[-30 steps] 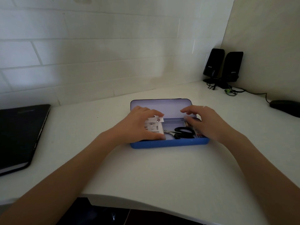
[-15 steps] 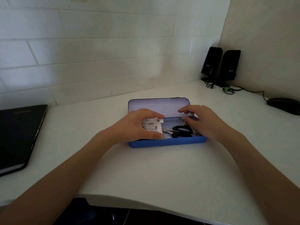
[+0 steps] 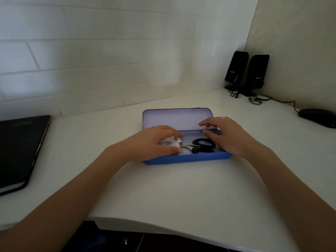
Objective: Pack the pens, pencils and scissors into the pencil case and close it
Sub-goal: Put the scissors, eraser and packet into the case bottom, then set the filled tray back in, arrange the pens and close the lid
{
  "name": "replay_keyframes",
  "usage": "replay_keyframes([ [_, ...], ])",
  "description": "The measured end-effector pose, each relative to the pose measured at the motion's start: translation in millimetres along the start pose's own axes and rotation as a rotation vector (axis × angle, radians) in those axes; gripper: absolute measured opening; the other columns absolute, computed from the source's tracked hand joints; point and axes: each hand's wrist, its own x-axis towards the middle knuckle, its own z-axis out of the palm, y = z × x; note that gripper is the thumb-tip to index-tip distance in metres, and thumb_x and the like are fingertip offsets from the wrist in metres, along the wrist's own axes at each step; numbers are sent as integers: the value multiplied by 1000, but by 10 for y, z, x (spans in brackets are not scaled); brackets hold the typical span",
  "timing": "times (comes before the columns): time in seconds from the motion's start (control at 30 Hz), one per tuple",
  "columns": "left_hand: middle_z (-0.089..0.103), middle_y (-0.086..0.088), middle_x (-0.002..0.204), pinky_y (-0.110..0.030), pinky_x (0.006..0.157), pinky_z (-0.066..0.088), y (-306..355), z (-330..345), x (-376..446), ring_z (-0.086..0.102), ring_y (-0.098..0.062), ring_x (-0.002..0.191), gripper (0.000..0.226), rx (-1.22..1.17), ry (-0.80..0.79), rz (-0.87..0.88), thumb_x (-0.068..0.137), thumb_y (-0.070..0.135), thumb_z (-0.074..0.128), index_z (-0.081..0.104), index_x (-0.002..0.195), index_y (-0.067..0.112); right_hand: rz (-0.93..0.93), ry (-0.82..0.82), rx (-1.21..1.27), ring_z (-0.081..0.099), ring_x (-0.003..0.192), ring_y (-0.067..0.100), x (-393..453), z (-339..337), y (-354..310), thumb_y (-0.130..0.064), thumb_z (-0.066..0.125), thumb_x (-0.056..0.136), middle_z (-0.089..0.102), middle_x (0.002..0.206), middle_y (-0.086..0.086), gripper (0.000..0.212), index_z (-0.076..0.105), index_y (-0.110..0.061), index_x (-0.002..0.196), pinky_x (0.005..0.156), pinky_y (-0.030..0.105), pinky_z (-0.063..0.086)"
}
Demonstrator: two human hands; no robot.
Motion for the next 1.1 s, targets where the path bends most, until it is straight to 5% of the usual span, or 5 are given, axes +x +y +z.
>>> replay_keyframes([
  [0.13,47,21,123,4,88,25,-19,-12,6,36,11,111,44,-32,4,-11,81,46,63,53,123,38,-5,7,-12,61,101,16,-4,-1,-2,-31,58,89,63,115,-4,23,63,-35,111,92,38,49],
  [0.5,53,9,137,2,88,34,-67,-48,41,50,15,110,19,-206,102,-35,85,33,63,75,96,23,-12,42,-4,53,107,16,-13,-21,-8,-27,57,90,57,122,-2,26,61,-30,116,95,35,44],
  [0.73,74,-3,69,-18,62,51,-81,-109,27,68,-6,66,35,-302,477,-95,85,34,64,69,50,28,58,98,-67,38,128,23,-12,-50,34,-32,57,90,48,137,-1,35,54,-31,125,100,41,38],
  [0.9,60,-6,46,-22,52,37,-254,-226,53,42,-7,36,38,-220,828,-233,89,34,57,70,57,18,144,36,-38,43,124,26,14,-23,106,-29,54,92,51,134,2,40,46,-34,131,99,46,40],
  [1.1,69,-13,67,-28,58,39,-392,-213,88,50,-21,51,35,-187,857,-315,89,32,55,74,69,12,180,-23,110,51,102,20,23,-150,181,-16,57,90,54,125,4,48,43,-30,133,73,22,40],
])
